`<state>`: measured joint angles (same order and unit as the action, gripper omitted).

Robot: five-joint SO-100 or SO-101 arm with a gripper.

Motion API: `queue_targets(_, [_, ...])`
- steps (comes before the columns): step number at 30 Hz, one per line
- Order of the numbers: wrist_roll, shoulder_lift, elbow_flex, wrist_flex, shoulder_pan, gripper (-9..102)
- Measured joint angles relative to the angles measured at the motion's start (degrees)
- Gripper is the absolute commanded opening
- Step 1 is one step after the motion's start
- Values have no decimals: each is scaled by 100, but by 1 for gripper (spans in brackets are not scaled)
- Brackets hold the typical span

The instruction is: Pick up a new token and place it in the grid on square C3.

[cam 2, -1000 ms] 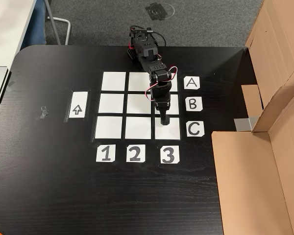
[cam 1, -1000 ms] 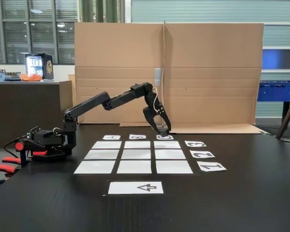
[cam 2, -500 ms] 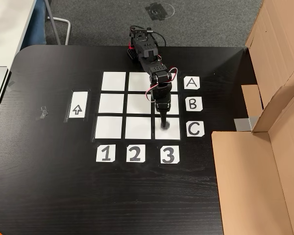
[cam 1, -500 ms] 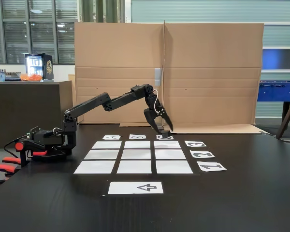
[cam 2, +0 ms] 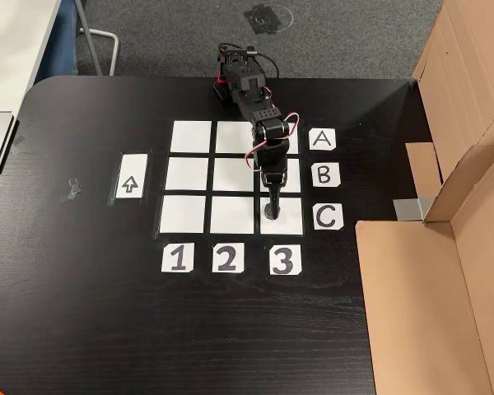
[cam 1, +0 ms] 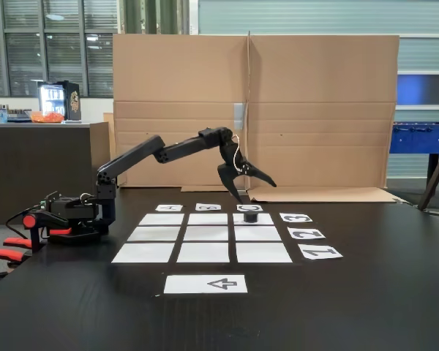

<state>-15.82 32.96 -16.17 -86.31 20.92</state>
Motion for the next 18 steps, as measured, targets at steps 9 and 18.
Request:
queue_targets(9, [0,1582,-1696,229,0,52])
queue_targets(18, [44,3753,-3621,492,-264,52])
